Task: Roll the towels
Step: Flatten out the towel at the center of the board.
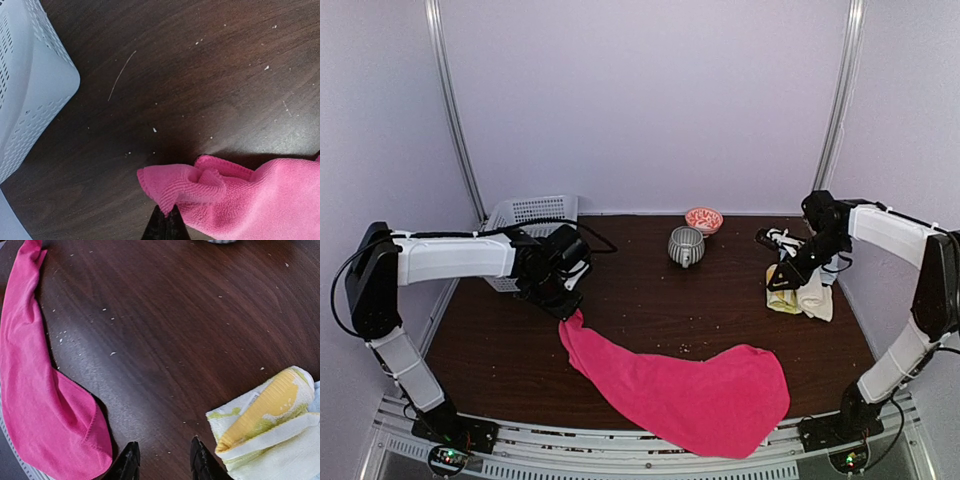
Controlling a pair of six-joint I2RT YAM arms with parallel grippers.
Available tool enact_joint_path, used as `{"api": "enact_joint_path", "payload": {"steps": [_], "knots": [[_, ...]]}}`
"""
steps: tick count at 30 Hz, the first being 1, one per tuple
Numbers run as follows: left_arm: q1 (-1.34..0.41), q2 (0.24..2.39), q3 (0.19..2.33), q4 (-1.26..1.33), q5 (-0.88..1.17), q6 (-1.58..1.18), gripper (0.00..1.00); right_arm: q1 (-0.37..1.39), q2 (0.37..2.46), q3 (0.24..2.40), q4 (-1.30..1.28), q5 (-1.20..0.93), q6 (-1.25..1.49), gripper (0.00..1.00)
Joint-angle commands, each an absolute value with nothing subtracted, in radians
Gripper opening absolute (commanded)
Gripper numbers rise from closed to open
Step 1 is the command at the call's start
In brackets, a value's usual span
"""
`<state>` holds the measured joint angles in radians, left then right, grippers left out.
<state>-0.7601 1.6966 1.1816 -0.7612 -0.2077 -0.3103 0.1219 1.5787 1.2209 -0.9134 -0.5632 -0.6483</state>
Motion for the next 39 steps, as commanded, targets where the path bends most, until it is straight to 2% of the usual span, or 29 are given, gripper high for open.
{"api": "enact_joint_path", "payload": {"steps": [1, 3, 4, 6, 9, 26, 36, 39], "knots": [[-0.758, 1.645, 1.157, -0.709, -0.167, -0.327, 0.0, 0.173, 1.514, 1.134, -0.998, -0.615, -0.739, 0.38], [-0.758, 1.642, 1.153, -0.704, -0.154, -0.322, 0.0, 0.193, 1.518, 1.108, -1.067, -0.635, -0.845, 0.45], [-0.758, 1.644, 1.154, -0.705, -0.152, -0.318, 0.0, 0.205, 1.515, 1.093, -1.083, -0.63, -0.869, 0.53], [-0.758, 1.649, 1.157, -0.712, -0.152, -0.31, 0.0, 0.24, 1.494, 1.051, -1.082, -0.587, -0.89, 0.62], [-0.758, 1.655, 1.162, -0.717, -0.16, -0.303, 0.0, 0.306, 1.454, 0.987, -1.06, -0.513, -0.916, 0.63], [-0.758, 1.643, 1.16, -0.701, -0.171, -0.317, 0.0, 0.49, 1.494, 0.903, -0.833, -0.333, -0.771, 0.54], [-0.758, 1.617, 1.134, -0.701, -0.189, -0.327, 0.0, 0.503, 1.534, 0.892, -0.803, -0.278, -0.736, 0.4], [-0.758, 1.619, 1.134, -0.701, -0.19, -0.327, 0.0, 0.503, 1.538, 0.89, -0.791, -0.277, -0.717, 0.28]]}}
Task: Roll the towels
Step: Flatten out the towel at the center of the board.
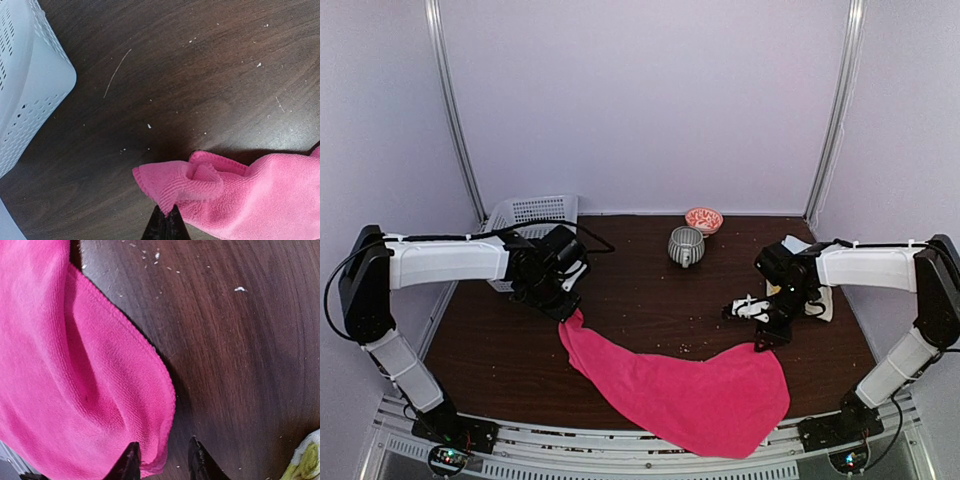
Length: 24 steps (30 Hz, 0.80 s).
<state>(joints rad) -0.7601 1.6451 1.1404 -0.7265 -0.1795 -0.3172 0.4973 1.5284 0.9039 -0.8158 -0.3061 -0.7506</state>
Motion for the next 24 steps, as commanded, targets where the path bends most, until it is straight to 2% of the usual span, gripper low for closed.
{"api": "enact_joint_path", "payload": {"steps": [1, 4, 8, 12, 14, 24], "knots": [[-0.758, 1.62, 1.135, -0.701, -0.193, -0.327, 0.0, 0.503, 1.544, 0.891, -0.793, -0.286, -0.715, 0.22], [-0.758, 1.617, 1.138, -0.701, -0.201, -0.324, 0.0, 0.503, 1.563, 0.896, -0.817, -0.328, -0.724, 0.12], [-0.758, 1.614, 1.134, -0.701, -0.203, -0.322, 0.0, 0.502, 1.574, 0.888, -0.821, -0.35, -0.722, 0.16], [-0.758, 1.603, 1.129, -0.701, -0.21, -0.321, 0.0, 0.498, 1.576, 0.902, -0.819, -0.327, -0.697, 0.02], [-0.758, 1.589, 1.132, -0.709, -0.224, -0.324, 0.0, 0.488, 1.554, 0.934, -0.83, -0.323, -0.69, 0.0], [-0.694, 1.411, 1.207, -0.874, -0.401, -0.337, 0.0, 0.237, 1.501, 1.396, -0.93, -0.421, -0.611, 0.0]]}}
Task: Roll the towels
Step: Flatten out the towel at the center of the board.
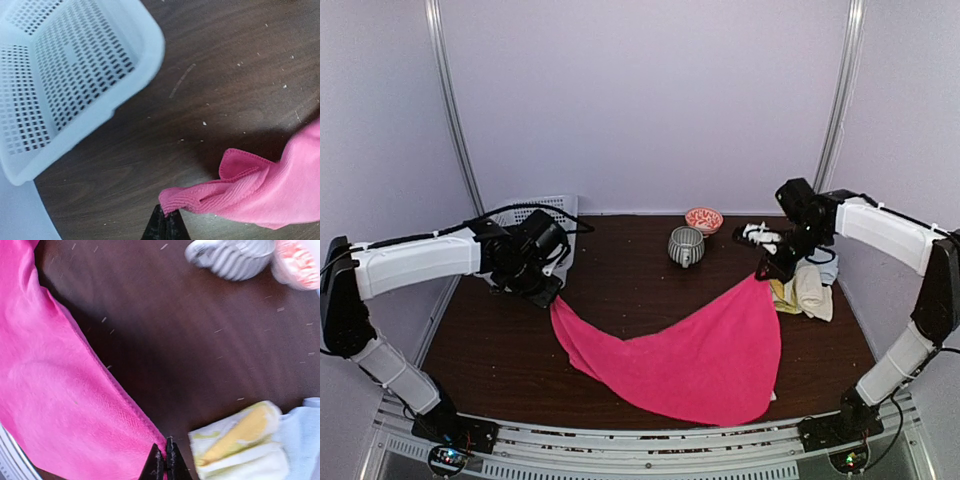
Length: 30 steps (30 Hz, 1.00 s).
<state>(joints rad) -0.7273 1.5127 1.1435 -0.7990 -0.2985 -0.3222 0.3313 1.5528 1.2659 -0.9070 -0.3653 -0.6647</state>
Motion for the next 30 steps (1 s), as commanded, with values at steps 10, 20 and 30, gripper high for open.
{"api": "enact_joint_path", "payload": {"steps": [10, 20, 30], "knots": [[-0.684, 1.17, 1.306, -1.041, -0.459, -0.4, 0.0, 0.126, 1.276, 1.492, -0.788, -0.491, -0.481, 0.0], [-0.684, 0.869, 1.303, -1.059, -0.249, -0.369, 0.0, 0.105, 0.942, 1.319, -0.883, -0.698, -0.562, 0.0], [-0.683, 0.752, 1.256, -1.049, -0.039, -0.38, 0.0, 0.004, 0.787, 1.268, -1.283, -0.925, -0.885, 0.0]]}}
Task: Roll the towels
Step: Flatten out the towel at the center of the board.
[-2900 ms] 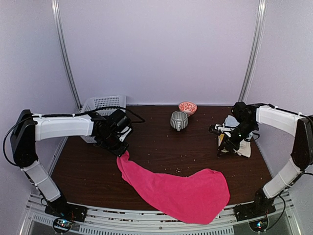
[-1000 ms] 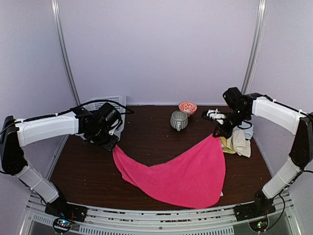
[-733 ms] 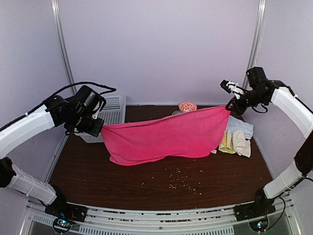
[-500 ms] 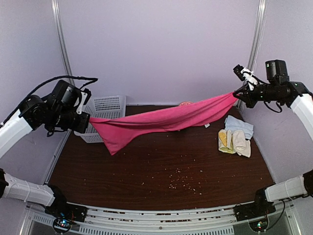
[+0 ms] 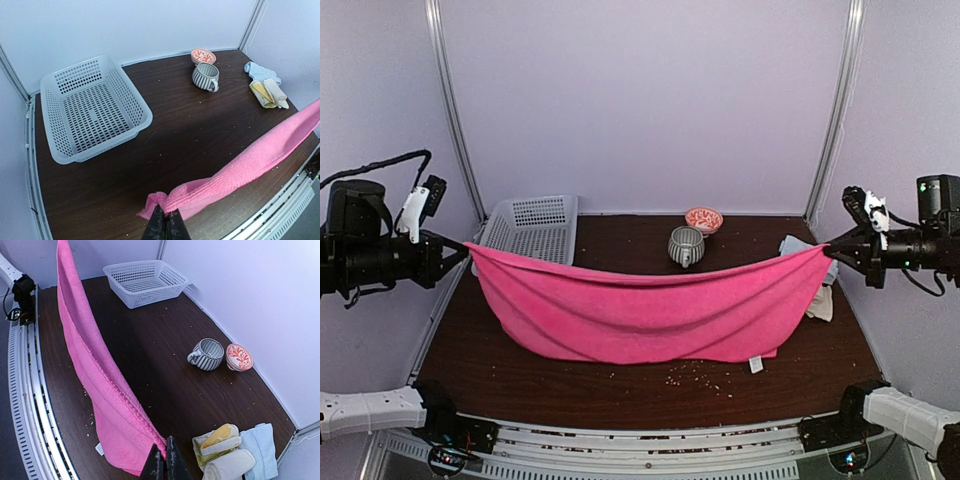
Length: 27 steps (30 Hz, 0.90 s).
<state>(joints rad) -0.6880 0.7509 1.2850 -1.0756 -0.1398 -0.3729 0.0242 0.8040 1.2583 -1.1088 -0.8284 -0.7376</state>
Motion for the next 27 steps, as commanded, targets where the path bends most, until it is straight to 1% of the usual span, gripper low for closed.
{"api": "enact_joint_path", "payload": {"steps": [1, 3, 5, 8, 12, 13, 14, 16, 17, 18, 19, 20, 21, 22, 24, 27], "knots": [[-0.683, 0.757, 1.245, -1.035, -0.061, -0.394, 0.0, 0.005, 0.79, 1.265, -1.276, -0.913, -0.877, 0.0], [-0.683, 0.789, 1.219, -1.012, -0.14, -0.424, 0.0, 0.006, 0.806, 1.237, -1.219, -0.878, -0.831, 0.0], [-0.684, 0.852, 1.181, -0.974, -0.201, -0.438, 0.0, 0.006, 0.836, 1.182, -1.104, -0.82, -0.749, 0.0], [-0.683, 1.027, 1.115, -0.891, -0.237, -0.443, 0.0, 0.007, 0.925, 1.073, -0.896, -0.712, -0.587, 0.0], [-0.664, 1.276, 1.08, -0.768, -0.342, -0.451, 0.0, 0.008, 1.141, 0.998, -0.692, -0.631, -0.49, 0.0], [-0.661, 1.329, 1.091, -0.741, -0.385, -0.452, 0.0, 0.009, 1.226, 0.991, -0.657, -0.623, -0.473, 0.02], [-0.655, 1.374, 1.101, -0.708, -0.417, -0.45, 0.0, 0.012, 1.273, 0.993, -0.626, -0.619, -0.459, 0.03], [-0.643, 1.44, 1.132, -0.635, -0.415, -0.435, 0.0, 0.021, 1.433, 1.029, -0.577, -0.601, -0.422, 0.02], [-0.64, 1.469, 1.155, -0.615, -0.413, -0.43, 0.0, 0.023, 1.473, 1.059, -0.568, -0.595, -0.406, 0.04], [-0.64, 1.494, 1.182, -0.611, -0.416, -0.432, 0.04, 0.024, 1.535, 1.098, -0.562, -0.592, -0.389, 0.08], [-0.639, 1.514, 1.205, -0.615, -0.417, -0.435, 0.11, 0.027, 1.562, 1.131, -0.552, -0.581, -0.363, 0.15], [-0.639, 1.526, 1.224, -0.624, -0.418, -0.442, 0.2, 0.029, 1.575, 1.158, -0.545, -0.565, -0.342, 0.23], [-0.639, 1.528, 1.231, -0.631, -0.415, -0.45, 0.32, 0.03, 1.575, 1.178, -0.544, -0.554, -0.333, 0.32], [-0.638, 1.521, 1.228, -0.634, -0.401, -0.452, 0.39, 0.031, 1.565, 1.187, -0.546, -0.54, -0.33, 0.37], [-0.64, 1.483, 1.198, -0.643, -0.374, -0.465, 0.45, 0.031, 1.527, 1.178, -0.555, -0.5, -0.342, 0.4], [-0.64, 1.404, 1.12, -0.68, -0.327, -0.5, 0.48, 0.031, 1.443, 1.122, -0.612, -0.499, -0.393, 0.42]]}}
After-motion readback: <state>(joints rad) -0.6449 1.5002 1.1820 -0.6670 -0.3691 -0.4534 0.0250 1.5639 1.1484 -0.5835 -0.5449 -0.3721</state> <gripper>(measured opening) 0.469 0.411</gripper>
